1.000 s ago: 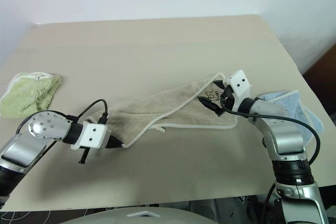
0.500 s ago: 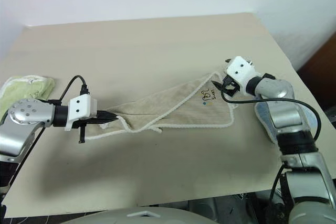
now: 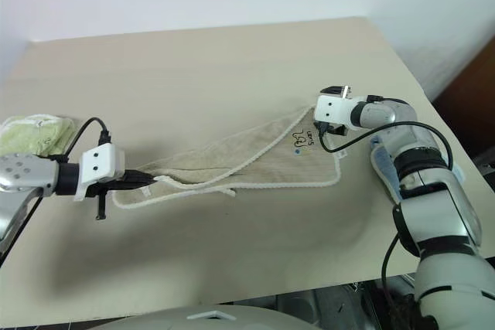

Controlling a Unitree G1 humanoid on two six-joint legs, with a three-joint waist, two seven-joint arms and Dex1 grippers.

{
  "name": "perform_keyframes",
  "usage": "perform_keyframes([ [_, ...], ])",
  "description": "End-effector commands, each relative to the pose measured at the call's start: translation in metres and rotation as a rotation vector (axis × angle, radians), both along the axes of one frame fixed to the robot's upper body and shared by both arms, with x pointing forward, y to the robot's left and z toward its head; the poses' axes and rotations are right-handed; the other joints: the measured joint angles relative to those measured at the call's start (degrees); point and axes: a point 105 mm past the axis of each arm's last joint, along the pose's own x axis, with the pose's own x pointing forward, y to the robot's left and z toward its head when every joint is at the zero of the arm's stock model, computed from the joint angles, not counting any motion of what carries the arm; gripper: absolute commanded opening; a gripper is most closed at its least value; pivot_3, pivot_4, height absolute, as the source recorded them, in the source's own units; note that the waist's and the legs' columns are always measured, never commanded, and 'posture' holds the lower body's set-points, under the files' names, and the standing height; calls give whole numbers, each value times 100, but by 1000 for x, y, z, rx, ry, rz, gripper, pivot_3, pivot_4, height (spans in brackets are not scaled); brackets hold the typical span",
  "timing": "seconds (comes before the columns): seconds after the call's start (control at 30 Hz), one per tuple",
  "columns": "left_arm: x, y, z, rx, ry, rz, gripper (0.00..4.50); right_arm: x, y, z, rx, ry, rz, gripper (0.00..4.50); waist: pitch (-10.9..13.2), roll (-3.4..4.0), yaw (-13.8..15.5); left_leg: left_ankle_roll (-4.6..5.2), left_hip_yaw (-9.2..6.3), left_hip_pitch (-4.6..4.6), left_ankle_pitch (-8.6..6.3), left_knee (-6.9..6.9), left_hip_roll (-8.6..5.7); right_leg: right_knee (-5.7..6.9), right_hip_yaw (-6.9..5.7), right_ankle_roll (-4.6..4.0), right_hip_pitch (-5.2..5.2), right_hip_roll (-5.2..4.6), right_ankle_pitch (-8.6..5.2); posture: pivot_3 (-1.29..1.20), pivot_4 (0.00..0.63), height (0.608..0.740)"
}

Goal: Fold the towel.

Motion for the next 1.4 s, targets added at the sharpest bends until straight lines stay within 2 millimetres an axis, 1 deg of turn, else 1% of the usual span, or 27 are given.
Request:
perform_keyframes([
  [0.03,-4,3,6,38,-38,-19,21,7,6,12,-20,-38,20,4500,0,0,-8,0,0,0,0,0,0,0,0,0,0,0,0,0,150,728],
  [0.17,-6,1,5,23,-34,-13,21,11,16,15,-20,-47,42,4500,0,1,-6,-3,-1,4,2,0,4,8,-1,-1,0,1,0,0,150,728],
  [0.33,-10,6,-1,64,-13,-10,21,14,25,16,-13,-48,53,4500,1,2,-6,-5,0,5,3,0,5,13,0,0,-1,1,0,0,150,728],
  [0.43,-10,6,-1,66,-17,-9,0,14,28,13,-24,-43,66,3916,1,2,-6,-6,1,5,3,0,5,13,0,0,-1,1,0,0,150,728],
  [0.6,-10,6,0,65,-22,-6,0,13,26,12,-32,-43,62,2297,2,4,-3,-6,1,5,3,0,4,14,0,0,-1,1,0,0,150,728],
  [0.77,-8,7,2,69,-29,-4,0,13,19,14,-38,-61,44,525,3,5,-4,-6,1,5,4,0,4,14,-1,0,-1,1,0,0,150,728],
  [0.8,-7,7,2,70,-32,-3,0,13,18,14,-37,-64,43,211,3,5,-4,-6,1,5,4,0,4,15,0,0,-1,1,0,0,150,728],
  [0.83,-5,7,3,69,-37,-2,0,13,16,15,-34,-72,40,44,3,5,-4,-6,1,5,4,0,4,15,0,0,-1,1,0,0,150,728],
  [1.0,1,4,7,50,-73,10,0,12,11,22,-18,-114,34,44,3,5,1,-7,1,5,4,0,2,14,0,0,0,1,0,0,150,728],
  [1.1,17,1,19,-12,-172,60,0,13,11,33,12,-167,31,44,3,6,3,-7,1,5,4,0,2,15,0,1,0,1,1,0,150,728],
  [1.13,26,2,24,-40,-223,96,0,13,10,37,28,-188,26,44,3,6,4,-8,0,6,5,0,1,16,0,1,1,1,1,0,150,728],
  [1.17,40,5,35,-82,-307,163,0,14,9,44,55,-213,12,44,3,5,4,-10,0,7,6,0,1,17,0,2,2,1,2,0,150,728],
  [1.2,50,7,41,-112,-362,209,0,15,8,49,74,-230,1,44,4,7,15,-12,-1,8,7,1,1,21,-1,4,2,1,3,0,150,728],
  [1.27,75,18,60,-174,-490,354,0,17,1,63,105,-286,-37,44,3,5,18,-18,-4,10,12,1,-3,25,-2,18,6,1,11,0,150,728],
  [1.33,95,29,77,-221,-590,463,0,20,-5,78,124,-337,-76,44,3,6,22,-19,-4,15,13,1,-4,32,-2,22,10,1,14,0,150,728],
  [1.4,116,39,96,-270,-678,580,0,23,-10,98,147,-391,-117,44,4,6,11,-19,-3,17,13,1,-6,55,-1,22,8,-1,14,0,150,728],
])
